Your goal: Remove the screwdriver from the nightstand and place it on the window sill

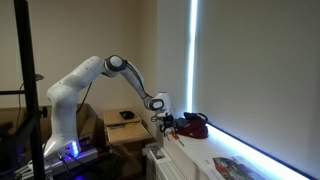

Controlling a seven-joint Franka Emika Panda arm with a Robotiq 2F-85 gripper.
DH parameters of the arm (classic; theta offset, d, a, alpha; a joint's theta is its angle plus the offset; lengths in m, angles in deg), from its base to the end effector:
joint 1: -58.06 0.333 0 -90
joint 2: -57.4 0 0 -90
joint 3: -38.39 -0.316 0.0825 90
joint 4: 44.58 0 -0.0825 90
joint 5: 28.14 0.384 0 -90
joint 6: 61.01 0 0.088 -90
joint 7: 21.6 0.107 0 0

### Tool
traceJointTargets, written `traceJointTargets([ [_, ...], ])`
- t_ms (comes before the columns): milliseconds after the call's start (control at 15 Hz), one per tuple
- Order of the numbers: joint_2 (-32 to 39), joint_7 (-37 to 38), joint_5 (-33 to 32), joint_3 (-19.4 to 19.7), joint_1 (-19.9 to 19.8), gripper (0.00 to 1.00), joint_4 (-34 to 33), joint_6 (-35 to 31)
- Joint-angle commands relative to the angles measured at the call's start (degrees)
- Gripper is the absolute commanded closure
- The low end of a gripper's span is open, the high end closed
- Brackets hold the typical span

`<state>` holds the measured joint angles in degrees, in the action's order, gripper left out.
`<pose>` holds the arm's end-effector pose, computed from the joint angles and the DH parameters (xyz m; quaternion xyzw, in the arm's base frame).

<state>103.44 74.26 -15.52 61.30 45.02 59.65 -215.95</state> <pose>0.5358 -0.3763 0.1375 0.3778 -0.9187 0.1103 0.0334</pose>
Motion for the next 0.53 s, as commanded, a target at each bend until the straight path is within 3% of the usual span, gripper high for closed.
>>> traceJointTargets([
  [0, -3.4, -7.3, 6.6, -8.1, -9.5, 0.0, -2.8, 6.6],
  [333, -9.4, -16.1, 15.2, -11.1, -14.1, 0.0, 0.1, 3.1],
  [400, -5.8, -12.7, 13.4, -8.1, -11.7, 0.0, -2.9, 3.8],
  [467, -6.6, -13.2, 13.7, -8.1, -12.0, 0.0, -2.9, 4.1],
])
